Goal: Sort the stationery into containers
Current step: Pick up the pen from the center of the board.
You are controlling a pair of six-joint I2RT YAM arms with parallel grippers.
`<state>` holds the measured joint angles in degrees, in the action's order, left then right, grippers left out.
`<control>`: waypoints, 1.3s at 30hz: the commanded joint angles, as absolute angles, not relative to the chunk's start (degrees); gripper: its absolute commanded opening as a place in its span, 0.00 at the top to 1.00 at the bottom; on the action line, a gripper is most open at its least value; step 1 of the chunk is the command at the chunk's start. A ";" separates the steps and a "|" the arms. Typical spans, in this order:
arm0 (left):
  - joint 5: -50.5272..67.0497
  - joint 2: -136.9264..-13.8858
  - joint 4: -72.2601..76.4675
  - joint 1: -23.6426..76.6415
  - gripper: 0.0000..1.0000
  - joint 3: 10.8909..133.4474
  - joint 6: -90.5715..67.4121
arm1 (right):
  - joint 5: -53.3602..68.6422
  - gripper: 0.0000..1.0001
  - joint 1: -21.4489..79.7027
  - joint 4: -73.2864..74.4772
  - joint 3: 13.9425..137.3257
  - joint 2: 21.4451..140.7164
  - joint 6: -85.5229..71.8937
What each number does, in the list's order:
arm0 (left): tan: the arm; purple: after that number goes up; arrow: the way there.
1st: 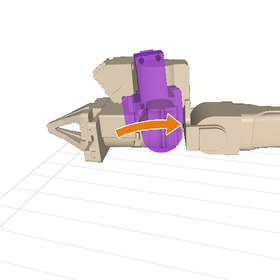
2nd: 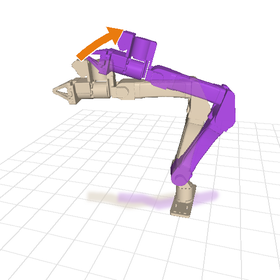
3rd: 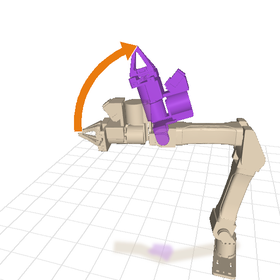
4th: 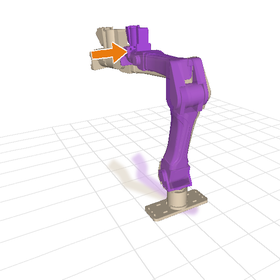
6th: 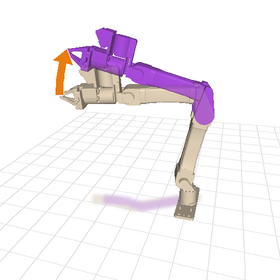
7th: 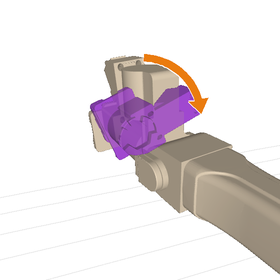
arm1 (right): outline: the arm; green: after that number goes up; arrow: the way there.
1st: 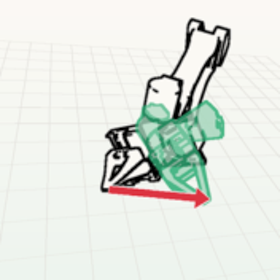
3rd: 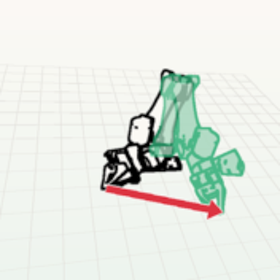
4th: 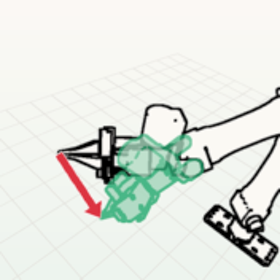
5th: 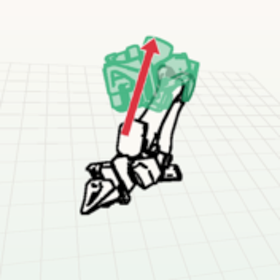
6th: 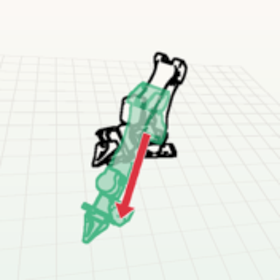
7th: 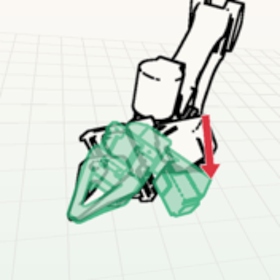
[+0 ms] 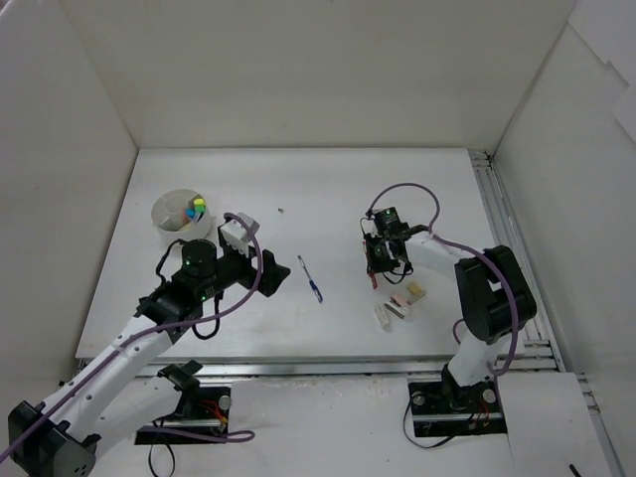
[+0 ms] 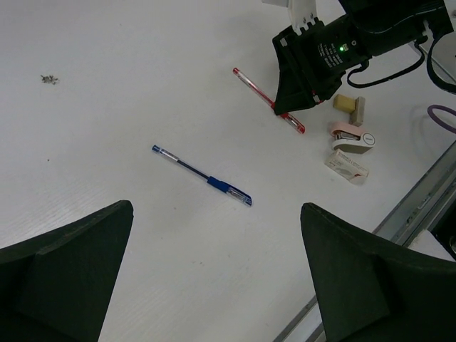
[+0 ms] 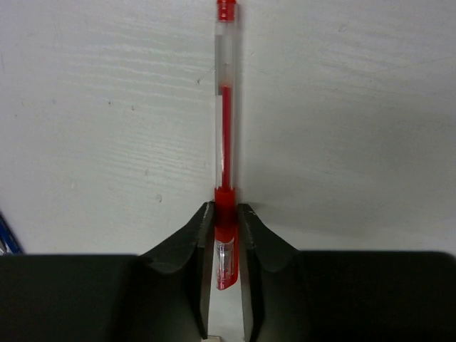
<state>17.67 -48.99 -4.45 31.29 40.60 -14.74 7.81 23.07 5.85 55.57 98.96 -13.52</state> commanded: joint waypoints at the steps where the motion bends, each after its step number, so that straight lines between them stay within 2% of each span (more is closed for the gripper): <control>1: 19.86 -48.69 -0.88 32.17 0.01 42.19 -10.29 | 10.19 0.92 23.38 6.94 54.58 96.51 -14.33; 4: 22.41 -50.97 -1.75 34.26 0.01 43.94 -6.43 | 14.31 0.97 23.29 7.03 54.40 93.44 -14.94; 9: 17.15 -57.21 -5.00 42.78 0.01 48.42 5.31 | 27.93 0.98 23.03 9.05 56.51 88.87 -19.06; 15: 1.70 -61.96 -1.77 58.08 0.01 49.13 16.33 | 52.09 0.98 23.02 9.58 58.27 88.33 -28.74; 16: -5.46 -62.57 -1.32 59.84 0.01 49.22 19.22 | 53.86 0.98 23.38 9.49 58.36 87.81 -29.87; 19: -14.20 -64.68 1.21 65.12 0.01 48.87 25.02 | 55.89 0.97 23.56 9.76 57.75 85.52 -31.55; 22: -17.65 -67.23 2.19 68.28 0.01 48.87 29.60 | 62.64 0.96 23.73 9.76 57.22 85.52 -34.17; 28: -23.46 -71.19 5.62 69.79 0.01 48.95 33.75 | 67.41 0.95 26.10 9.84 57.66 85.70 -37.70; 34: -21.54 -71.11 7.82 69.79 0.04 48.25 34.37 | 69.69 0.95 27.07 9.84 57.04 84.29 -39.29; 39: -19.87 -70.93 7.30 69.79 0.14 48.60 34.89 | 70.93 0.95 28.47 9.84 56.95 83.67 -40.16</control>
<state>-20.32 -72.55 3.79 69.69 45.76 33.10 66.81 27.55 10.15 55.94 86.85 -38.46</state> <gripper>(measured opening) 0.878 0.103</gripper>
